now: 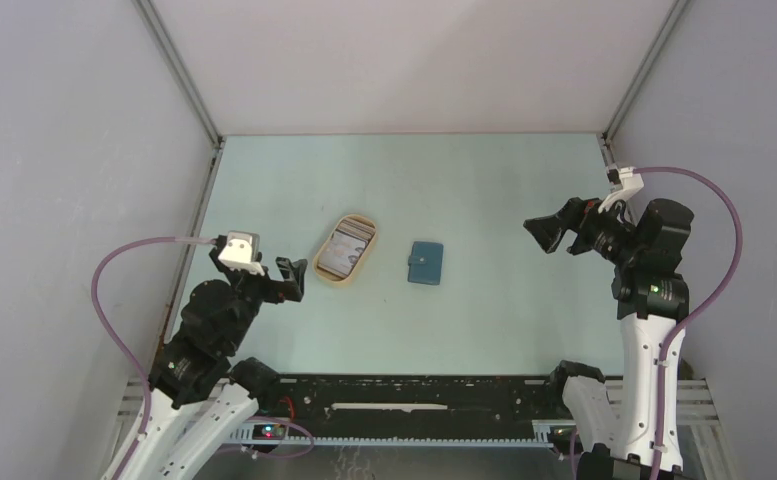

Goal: Put the credit cards into the card holder
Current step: Open the card holder at the center of the board.

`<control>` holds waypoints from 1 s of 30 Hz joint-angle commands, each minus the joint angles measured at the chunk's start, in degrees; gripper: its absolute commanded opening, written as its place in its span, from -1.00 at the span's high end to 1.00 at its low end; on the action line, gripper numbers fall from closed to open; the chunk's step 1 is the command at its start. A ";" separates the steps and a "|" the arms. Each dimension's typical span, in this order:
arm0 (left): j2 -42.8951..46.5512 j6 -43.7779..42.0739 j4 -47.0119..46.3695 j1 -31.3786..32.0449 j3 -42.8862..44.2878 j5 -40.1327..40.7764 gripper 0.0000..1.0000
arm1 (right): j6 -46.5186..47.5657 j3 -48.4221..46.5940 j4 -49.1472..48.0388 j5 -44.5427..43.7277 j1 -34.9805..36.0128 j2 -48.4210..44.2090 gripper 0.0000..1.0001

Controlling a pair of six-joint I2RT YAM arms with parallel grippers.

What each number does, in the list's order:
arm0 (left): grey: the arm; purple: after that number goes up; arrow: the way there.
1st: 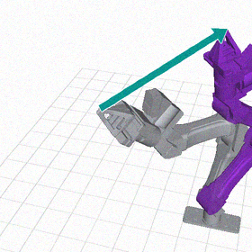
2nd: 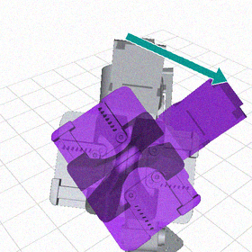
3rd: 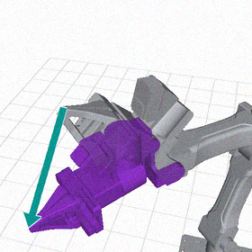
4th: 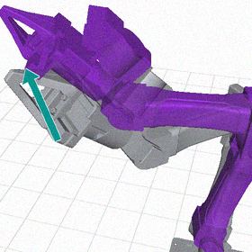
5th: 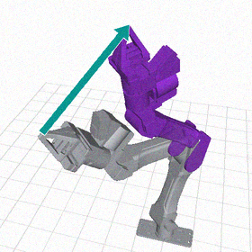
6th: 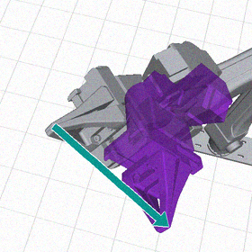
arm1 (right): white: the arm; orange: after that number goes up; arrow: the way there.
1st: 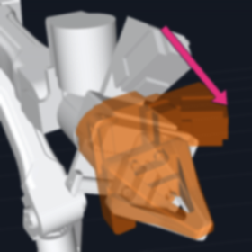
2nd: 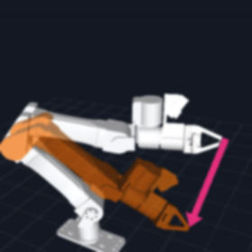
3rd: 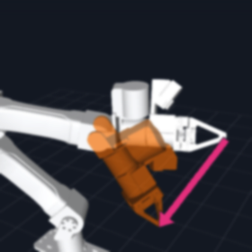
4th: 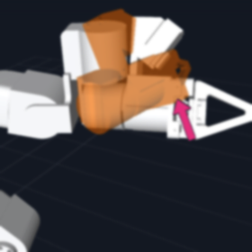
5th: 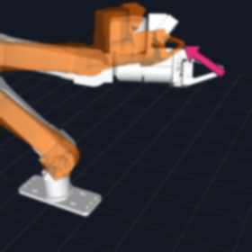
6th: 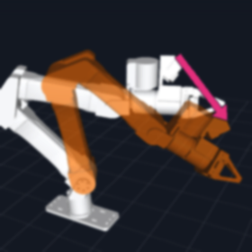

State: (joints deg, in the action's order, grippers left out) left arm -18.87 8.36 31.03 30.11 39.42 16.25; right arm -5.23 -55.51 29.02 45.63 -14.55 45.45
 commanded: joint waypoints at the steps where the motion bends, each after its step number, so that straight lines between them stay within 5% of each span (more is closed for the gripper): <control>1: -0.22 -1.09 -0.79 0.30 -0.10 -0.61 -1.00 | 0.18 -1.39 -0.19 1.31 -0.22 -0.81 -0.99; 16: -0.05 4.93 -2.12 0.30 0.16 -5.28 -1.00 | 2.61 -0.05 -1.55 5.01 0.73 -0.97 -0.99; 24: -5.12 23.27 -16.60 0.37 -7.26 -21.42 -1.00 | 32.33 0.01 9.60 11.46 13.83 0.50 -0.99; 30: -14.80 23.42 -26.00 7.03 -9.27 -18.68 -0.99 | 40.18 2.29 13.24 13.91 19.94 3.23 -0.99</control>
State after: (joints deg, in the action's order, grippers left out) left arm -29.47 29.21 15.14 32.29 31.11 -1.91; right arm 24.56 -55.02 38.15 56.25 4.25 47.57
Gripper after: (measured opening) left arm 0.996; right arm 0.993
